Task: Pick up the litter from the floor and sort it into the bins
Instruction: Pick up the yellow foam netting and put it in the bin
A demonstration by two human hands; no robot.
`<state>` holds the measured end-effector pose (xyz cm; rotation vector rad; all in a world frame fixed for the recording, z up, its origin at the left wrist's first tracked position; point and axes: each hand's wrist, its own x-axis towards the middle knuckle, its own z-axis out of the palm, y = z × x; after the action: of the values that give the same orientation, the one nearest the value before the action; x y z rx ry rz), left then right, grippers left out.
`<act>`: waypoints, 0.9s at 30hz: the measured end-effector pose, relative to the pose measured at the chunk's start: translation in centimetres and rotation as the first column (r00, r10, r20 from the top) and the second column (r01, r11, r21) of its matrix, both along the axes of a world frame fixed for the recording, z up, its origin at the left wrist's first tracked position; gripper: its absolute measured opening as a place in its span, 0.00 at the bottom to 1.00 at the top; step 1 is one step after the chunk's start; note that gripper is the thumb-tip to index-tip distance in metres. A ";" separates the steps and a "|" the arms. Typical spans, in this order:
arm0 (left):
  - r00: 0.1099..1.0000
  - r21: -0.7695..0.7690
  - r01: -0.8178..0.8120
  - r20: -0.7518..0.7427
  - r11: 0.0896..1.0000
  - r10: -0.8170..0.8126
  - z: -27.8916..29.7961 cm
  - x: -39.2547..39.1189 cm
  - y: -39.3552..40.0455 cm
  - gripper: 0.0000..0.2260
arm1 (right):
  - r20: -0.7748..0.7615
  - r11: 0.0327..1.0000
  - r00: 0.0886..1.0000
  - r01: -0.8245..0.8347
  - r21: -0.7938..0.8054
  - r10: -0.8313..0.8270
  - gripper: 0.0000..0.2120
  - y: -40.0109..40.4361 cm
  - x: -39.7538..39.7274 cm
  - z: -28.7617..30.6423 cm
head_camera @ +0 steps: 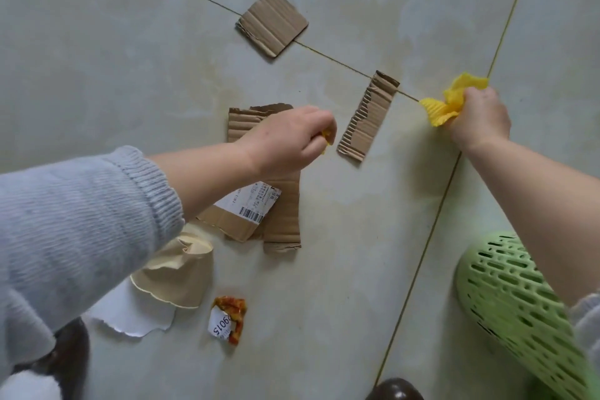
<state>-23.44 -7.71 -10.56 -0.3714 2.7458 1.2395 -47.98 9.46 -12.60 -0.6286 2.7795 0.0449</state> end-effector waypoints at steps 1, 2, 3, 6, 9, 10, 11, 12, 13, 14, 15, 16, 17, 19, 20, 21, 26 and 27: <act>1.000 -0.008 0.021 0.011 1.000 -0.021 0.1 0.6 0.0 0.13 | -0.002 1.000 1.000 0.005 -0.010 -0.005 0.18 0.1 0.4 0.0; 0.999 -0.016 0.040 0.023 0.999 -0.039 0.2 1.2 0.0 0.13 | 0.007 0.999 1.000 0.027 -0.035 -0.027 0.20 0.2 0.9 0.0; 0.998 -0.022 0.056 0.038 0.998 -0.055 0.4 1.9 0.1 0.13 | 0.035 0.994 0.997 0.074 -0.078 -0.071 0.22 0.3 1.4 0.0; 0.993 -0.039 0.075 0.090 0.996 -0.072 0.7 4.3 0.5 0.14 | 0.179 0.947 0.951 0.281 -0.154 -0.253 0.28 0.7 2.9 0.1; 0.992 -0.073 0.077 0.106 0.994 -0.069 0.8 7.0 1.1 0.11 | 0.253 0.985 0.953 0.172 0.000 -0.167 0.17 1.7 4.1 0.8; 0.991 -0.084 0.084 0.115 0.993 -0.074 0.9 7.8 1.3 0.09 | 0.262 0.992 0.956 0.125 0.033 -0.129 0.13 2.0 4.7 1.2; 0.989 -0.093 0.096 0.125 0.991 -0.084 1.1 8.4 1.6 0.08 | 0.255 0.996 0.963 0.071 0.060 -0.085 0.11 2.3 5.6 1.4; 0.986 -0.103 0.109 0.134 0.989 -0.095 1.3 8.9 1.7 0.08 | 0.245 0.996 0.969 0.013 0.089 -0.035 0.10 2.7 6.7 1.6; 0.985 -0.114 0.120 0.139 0.986 -0.103 1.6 9.3 1.9 0.08 | 0.236 0.993 0.972 -0.040 0.114 0.012 0.09 3.1 7.9 1.8; 0.984 -0.123 0.127 0.138 0.984 -0.110 1.8 9.7 1.9 0.09 | 0.241 0.989 0.969 -0.076 0.127 0.044 0.09 3.5 9.1 2.1; 0.984 -0.131 0.133 0.133 0.983 -0.115 2.1 10.1 1.9 0.09 | 0.243 0.985 0.967 -0.113 0.128 0.079 0.10 3.7 10.5 2.3; 0.985 -0.138 0.135 0.129 0.981 -0.117 2.4 10.5 1.9 0.09 | 0.232 0.983 0.965 -0.150 0.110 0.121 0.11 3.9 11.8 2.6; 0.985 -0.147 0.133 0.128 0.980 -0.114 2.8 11.1 1.8 0.07 | 0.217 0.980 0.961 -0.188 0.064 0.170 0.11 4.1 13.1 3.0; 0.988 -0.176 0.112 0.121 0.978 -0.091 3.0 12.8 1.6 0.06 | 0.217 0.966 0.941 -0.253 -0.059 0.260 0.10 4.3 15.7 3.9; 0.991 -0.202 0.094 0.110 0.975 -0.072 3.0 13.9 1.5 0.08 | 0.233 0.954 0.927 -0.273 -0.121 0.295 0.10 4.5 17.1 4.3; 0.993 -0.231 0.077 0.107 0.970 -0.053 3.0 15.0 1.4 0.10 | 0.270 0.945 0.911 -0.268 -0.187 0.312 0.10 4.7 18.4 4.6; 0.987 -0.317 0.045 0.163 0.947 0.008 3.0 19.7 1.3 0.07 | 0.452 0.934 0.847 -0.135 -0.330 0.282 0.14 6.1 24.4 5.0; 0.984 -0.324 0.025 0.174 0.946 0.033 3.0 20.4 1.4 0.08 | 0.473 0.936 0.835 -0.129 -0.329 0.281 0.18 6.4 25.4 4.9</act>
<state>-3.01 -6.36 -7.56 -0.4901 2.7886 0.7082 -22.60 15.84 -7.70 -0.8657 2.2001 -0.4270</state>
